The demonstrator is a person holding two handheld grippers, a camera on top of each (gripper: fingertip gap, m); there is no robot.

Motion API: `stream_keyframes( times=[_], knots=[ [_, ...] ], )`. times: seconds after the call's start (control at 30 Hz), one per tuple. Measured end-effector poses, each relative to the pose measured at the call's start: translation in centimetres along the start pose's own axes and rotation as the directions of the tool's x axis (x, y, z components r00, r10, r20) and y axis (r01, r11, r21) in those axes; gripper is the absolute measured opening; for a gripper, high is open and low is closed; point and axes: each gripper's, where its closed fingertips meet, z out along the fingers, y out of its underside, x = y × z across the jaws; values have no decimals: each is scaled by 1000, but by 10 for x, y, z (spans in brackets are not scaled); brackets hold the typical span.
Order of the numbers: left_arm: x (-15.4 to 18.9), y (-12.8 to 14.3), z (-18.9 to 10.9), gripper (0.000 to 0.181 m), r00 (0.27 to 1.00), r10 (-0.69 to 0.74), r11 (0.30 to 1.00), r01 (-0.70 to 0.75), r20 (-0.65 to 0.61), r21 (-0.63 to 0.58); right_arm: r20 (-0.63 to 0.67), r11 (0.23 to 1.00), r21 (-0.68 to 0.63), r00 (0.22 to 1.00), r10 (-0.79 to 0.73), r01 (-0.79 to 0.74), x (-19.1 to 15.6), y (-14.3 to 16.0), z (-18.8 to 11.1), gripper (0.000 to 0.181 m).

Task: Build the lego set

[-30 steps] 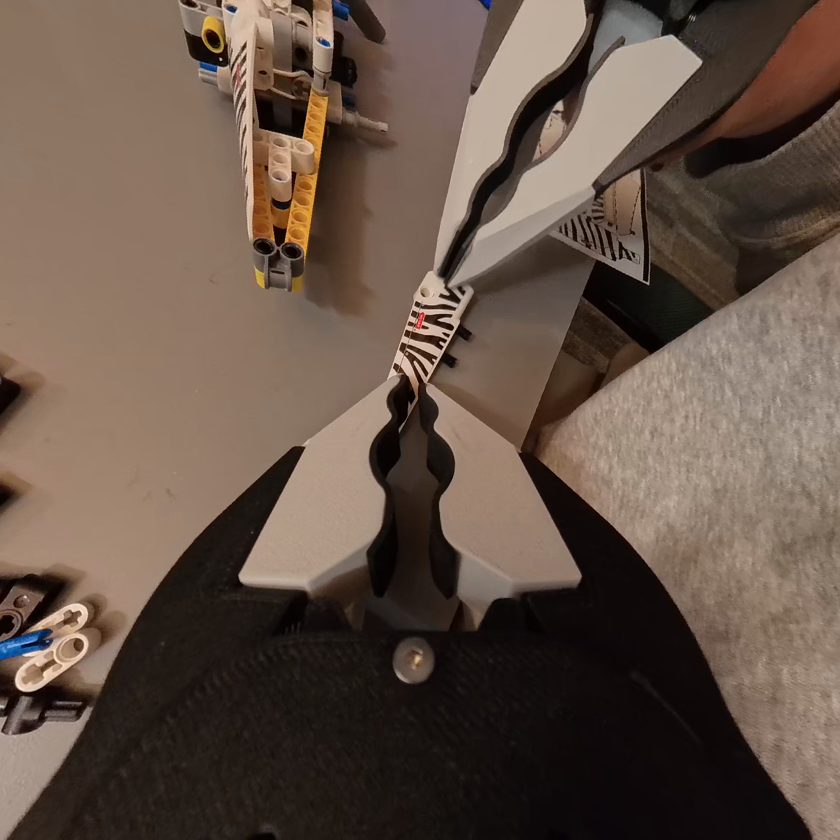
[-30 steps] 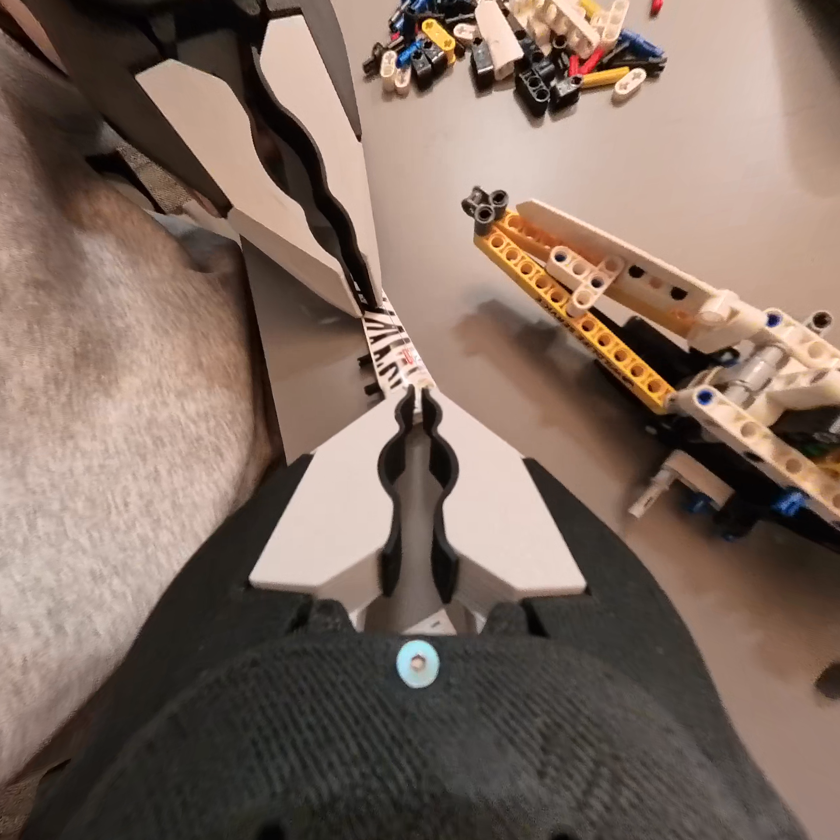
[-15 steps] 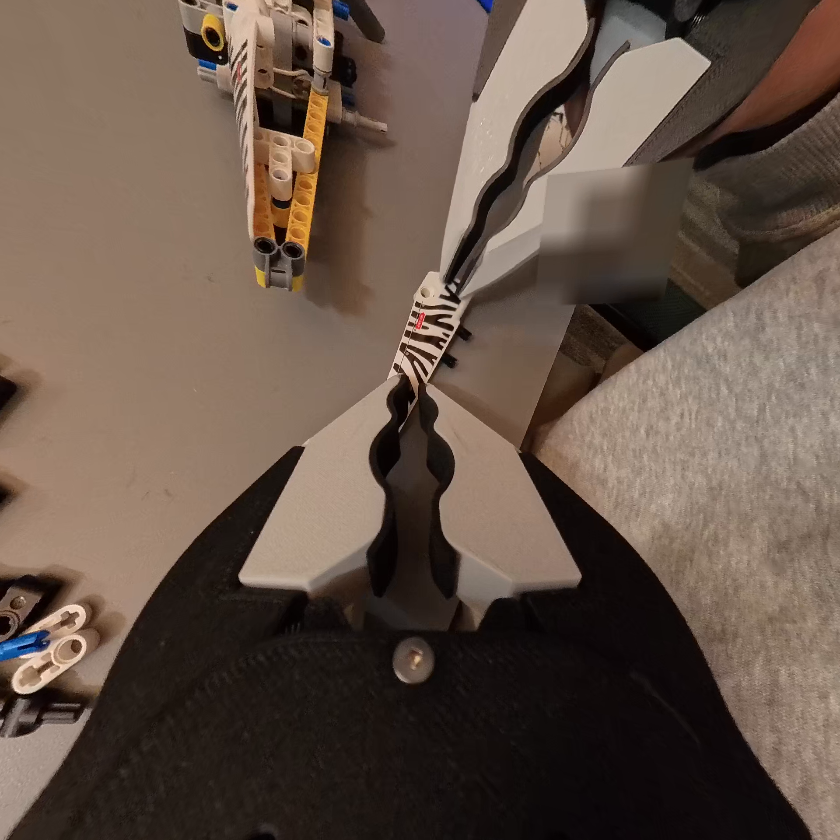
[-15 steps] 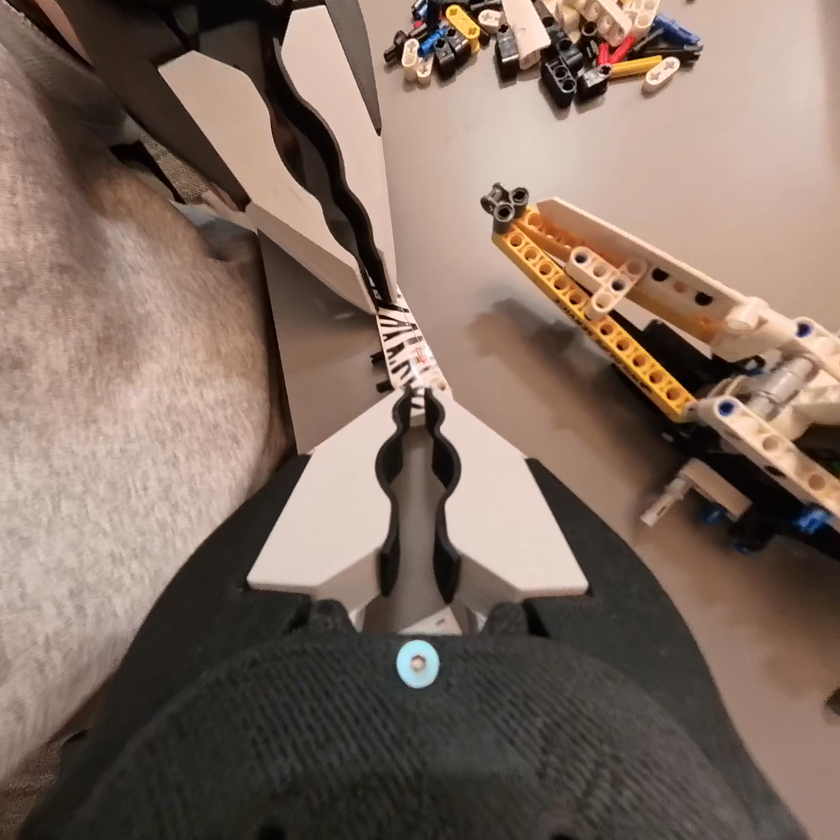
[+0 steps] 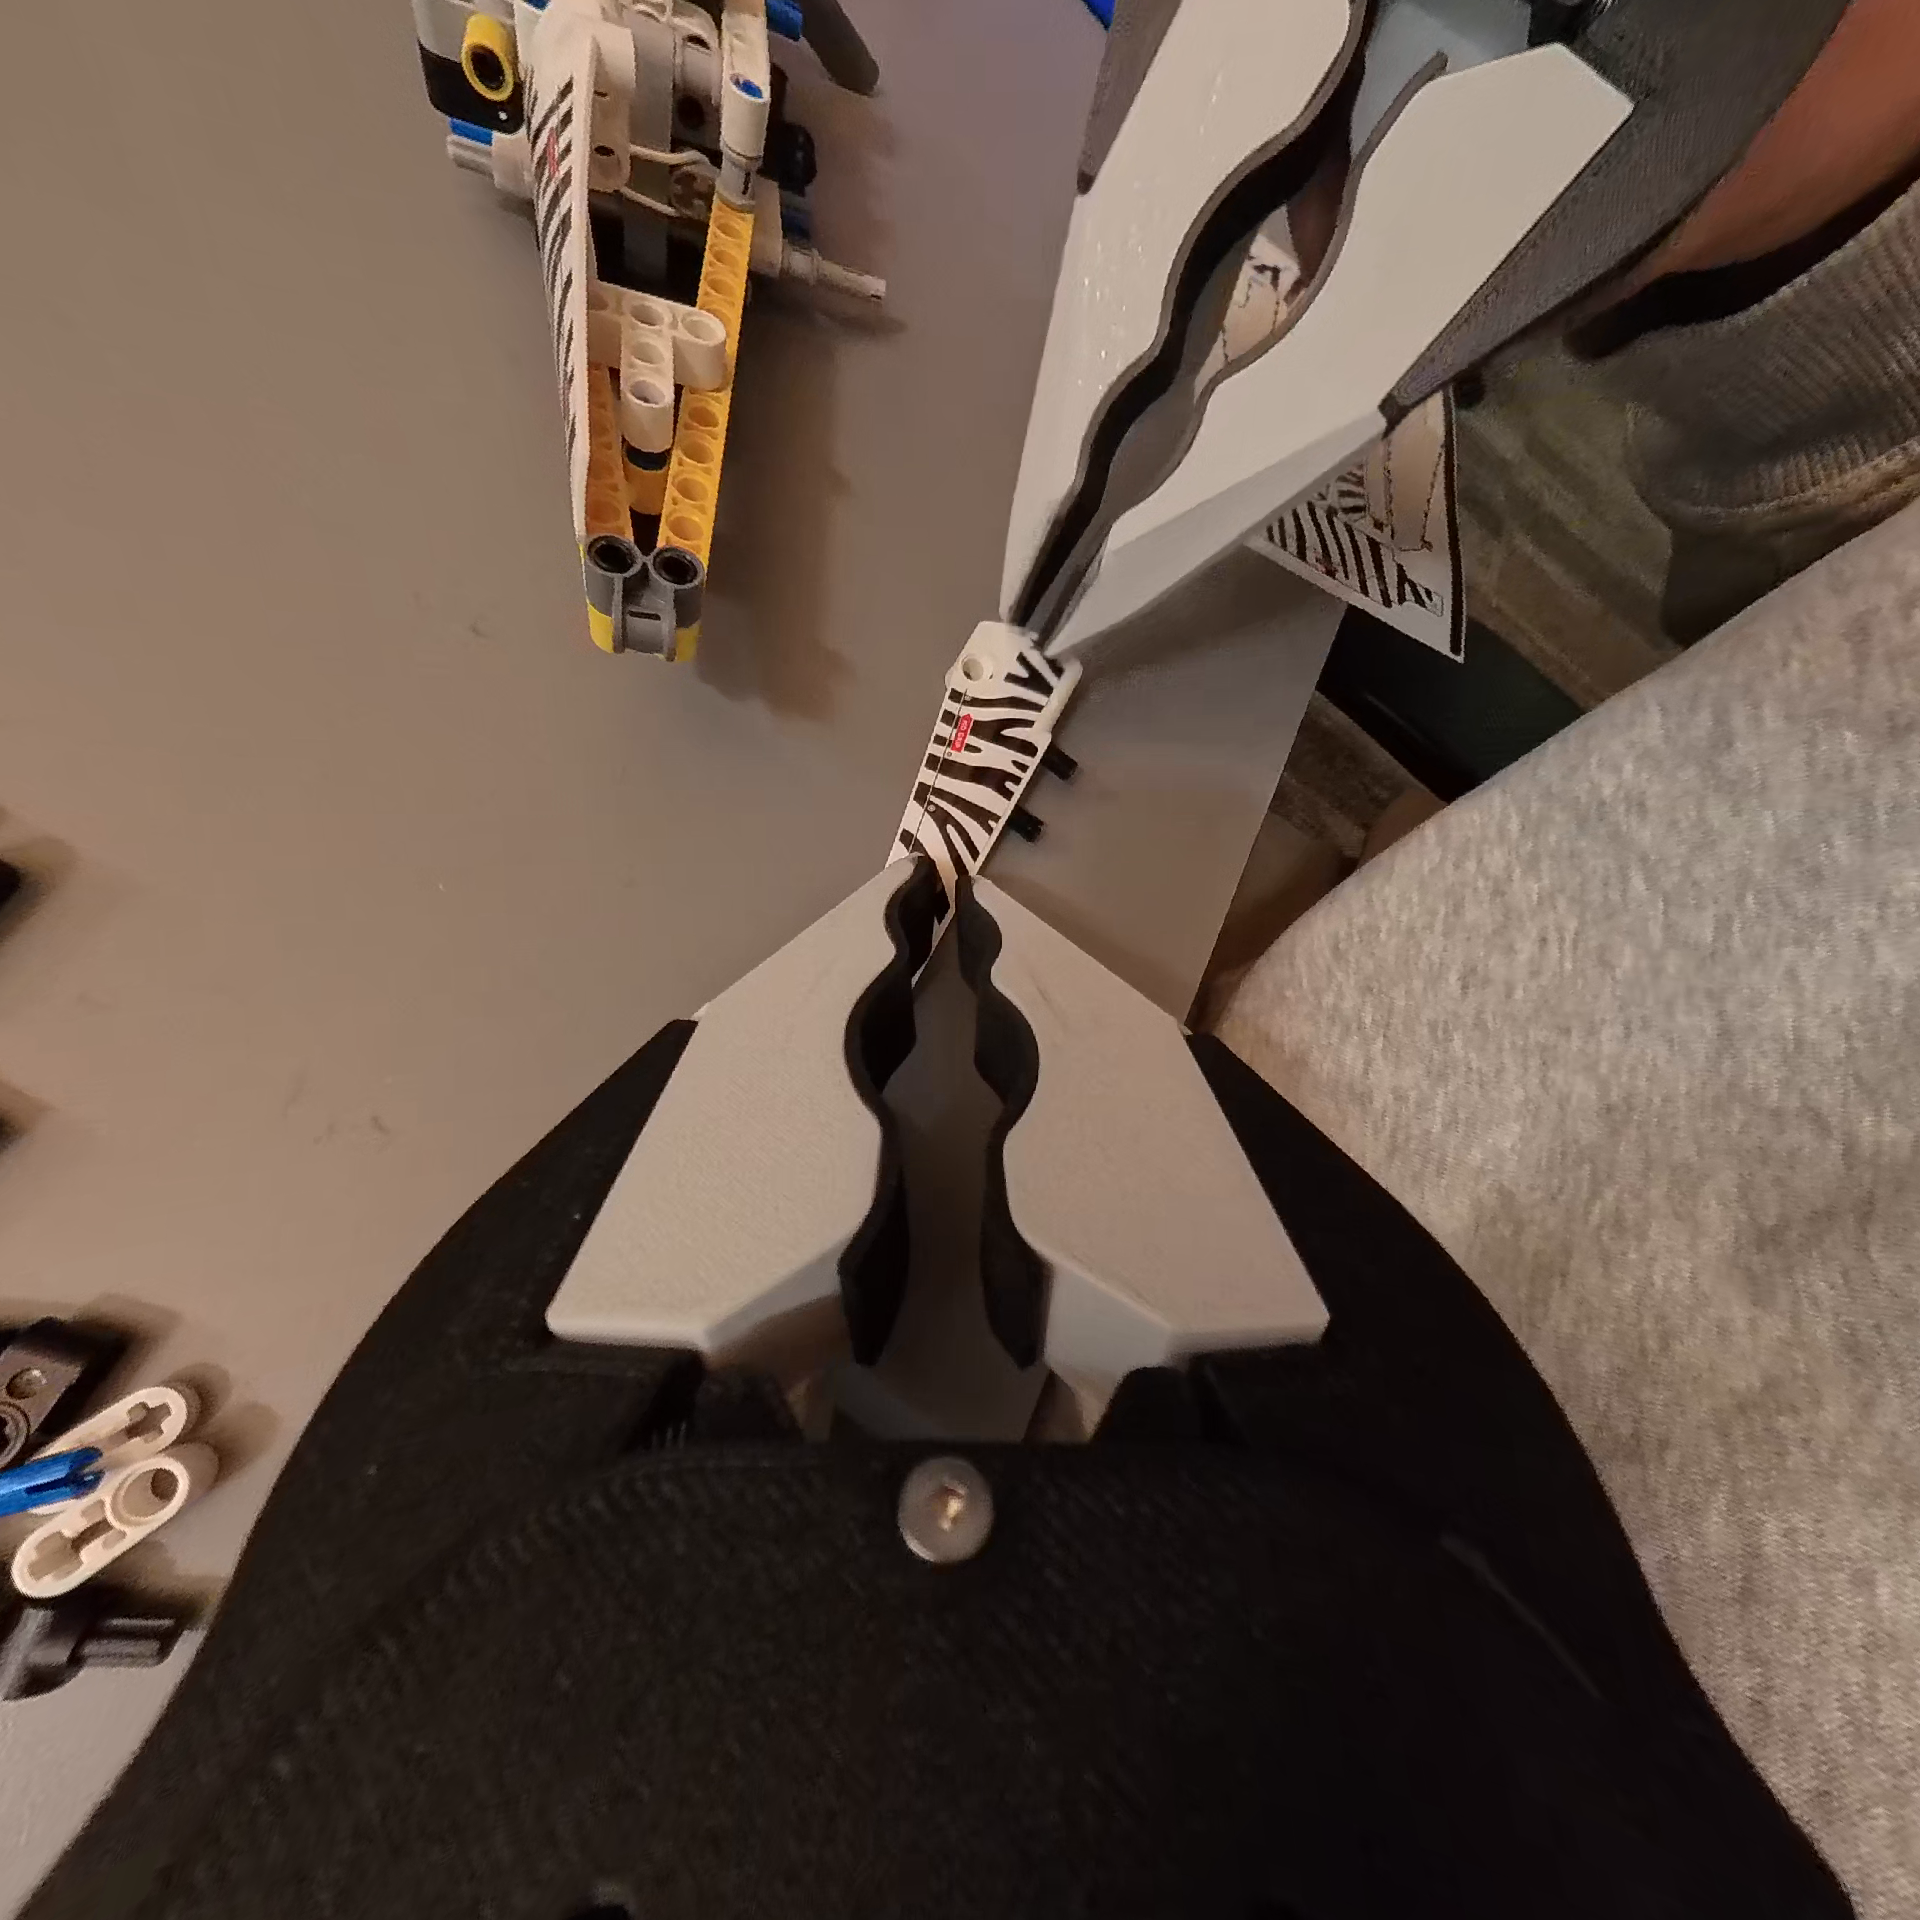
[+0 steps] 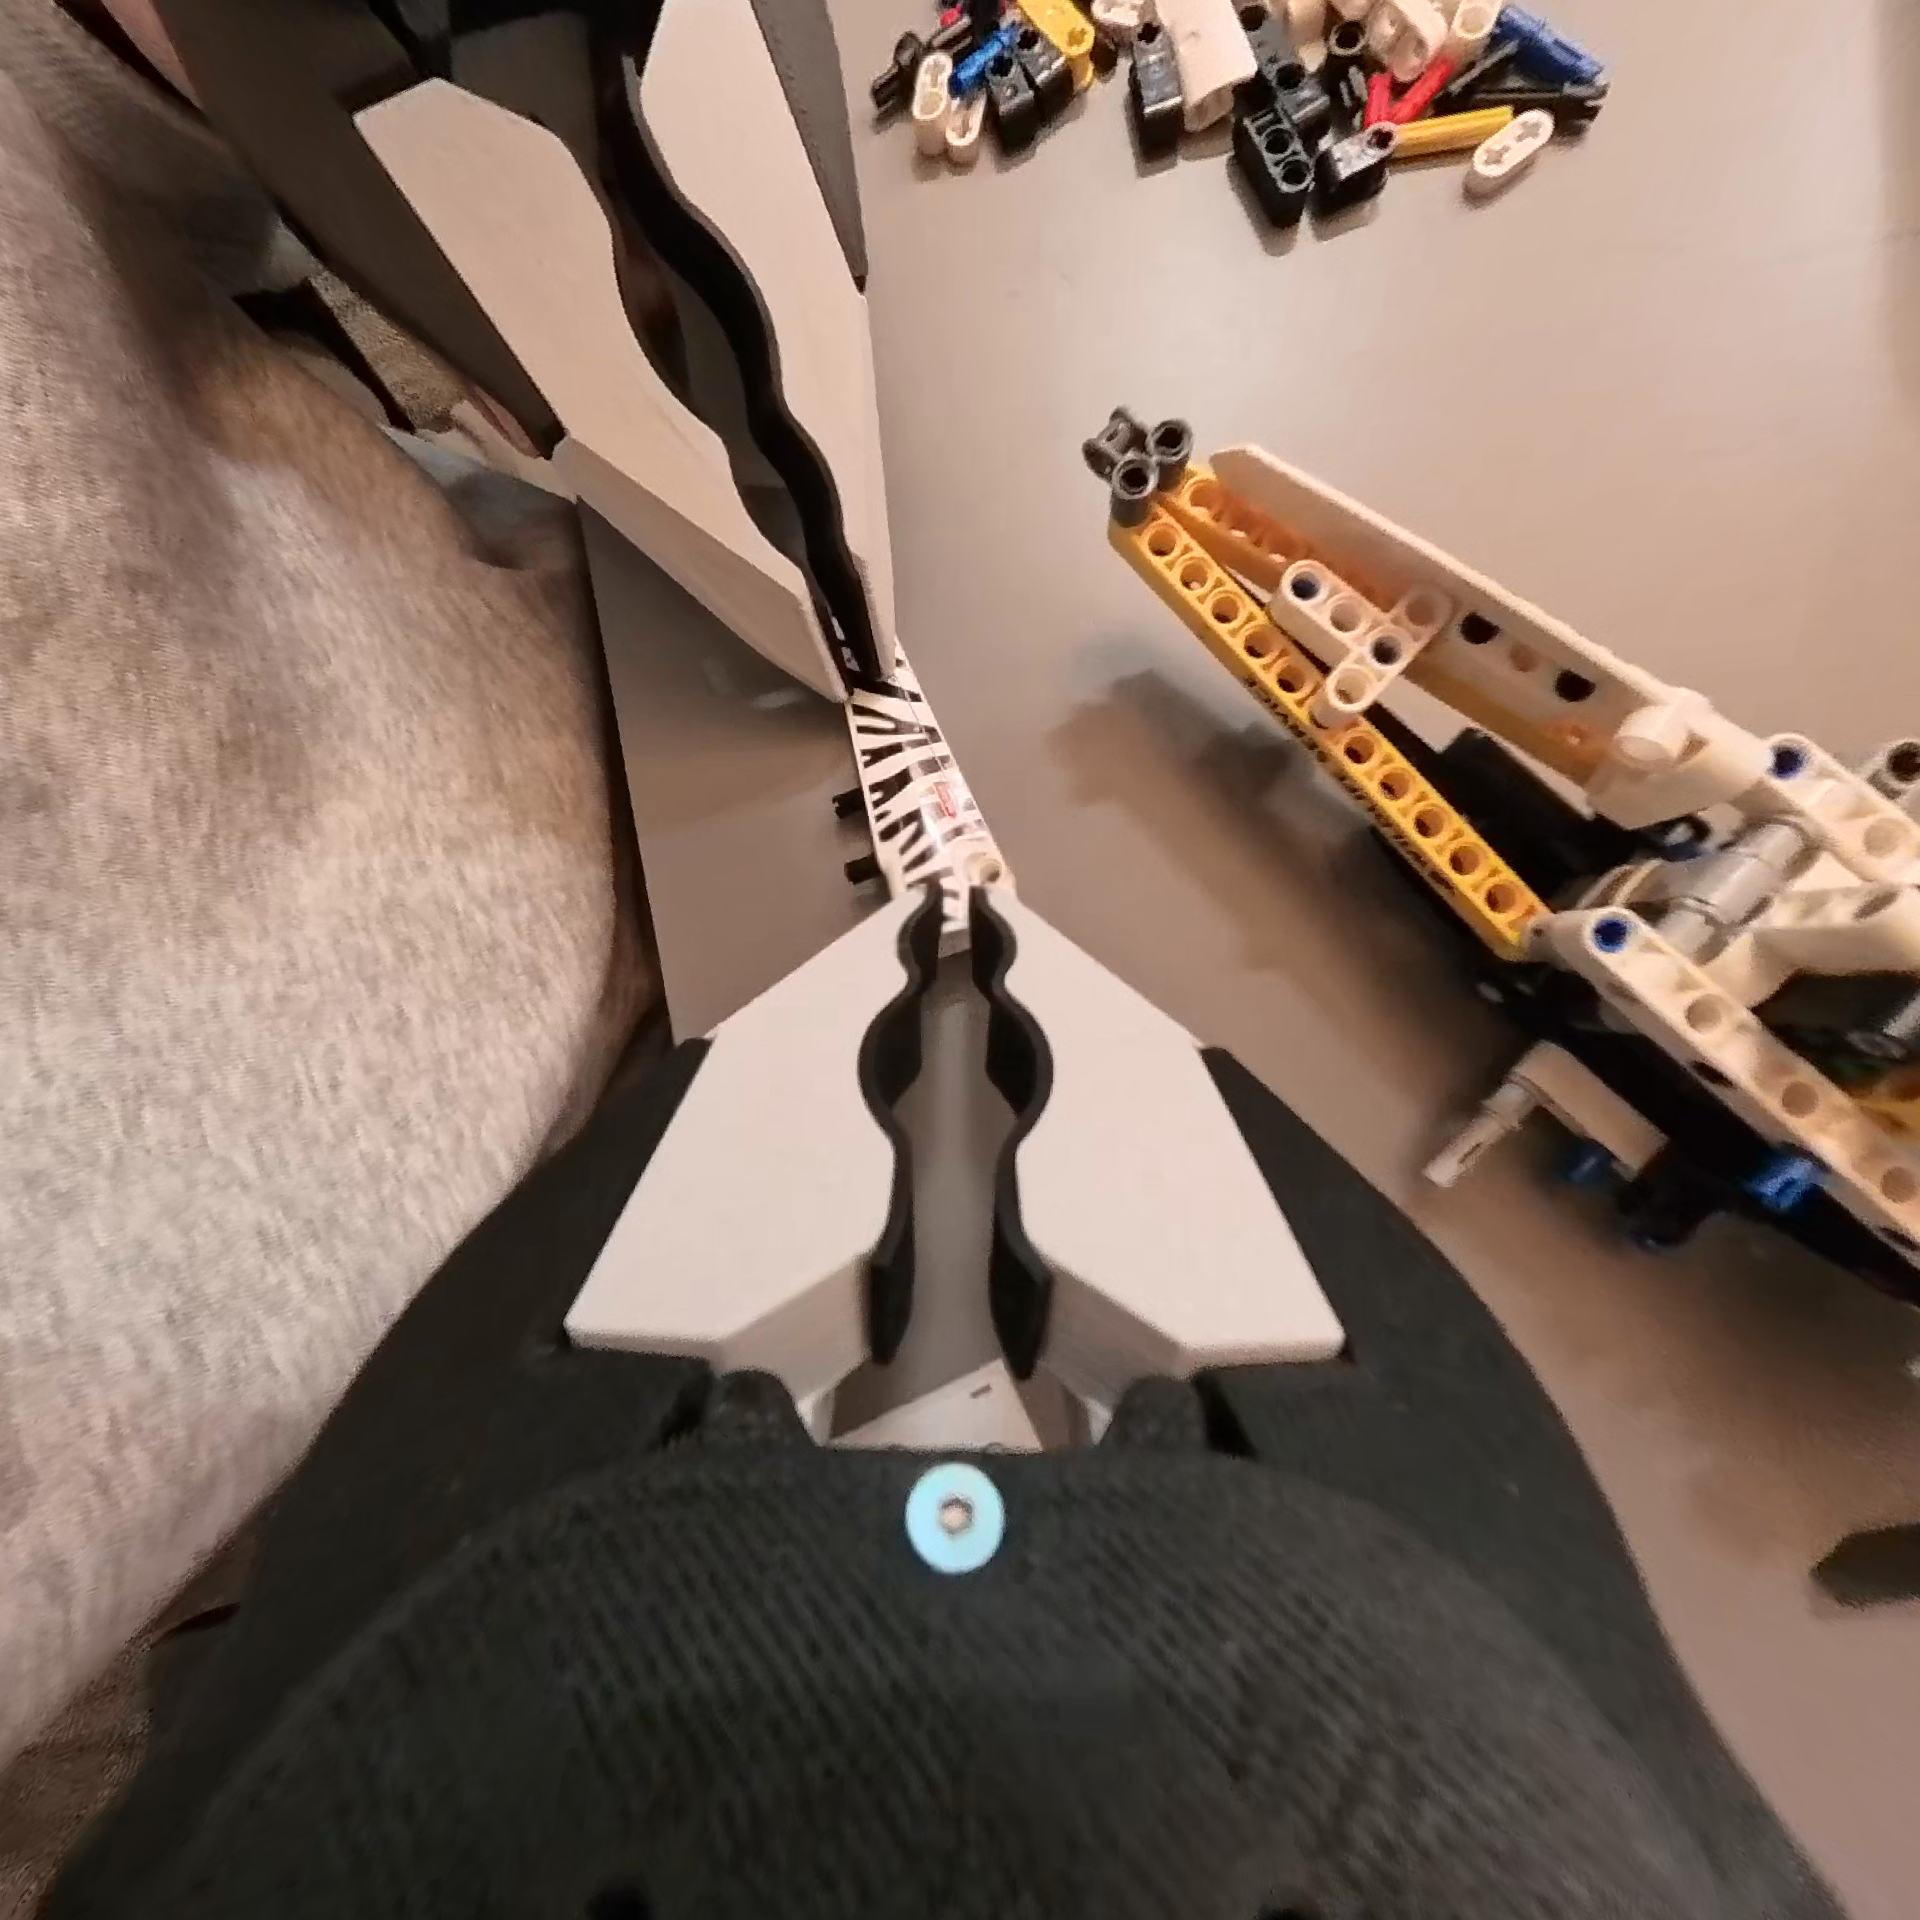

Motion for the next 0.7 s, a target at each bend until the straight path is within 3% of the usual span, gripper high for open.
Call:
stream_keyframes(
  times=[0.13,0.47,0.7],
  knots=[
    [0,0,0,3,1000,-4,1000,4,-3,0,18,998,60,1000,3,-4,0,-15,5,3],
    [0,0,0,2,1000,-25,1000,25,-17,2,-46,1000,-23,999,3,-4,17,-3,13,6],
    [-1,0,0,2,1000,-26,1000,26,-17,1,-16,999,16,999,-37,37,7,-20,20,8]
  ],
)
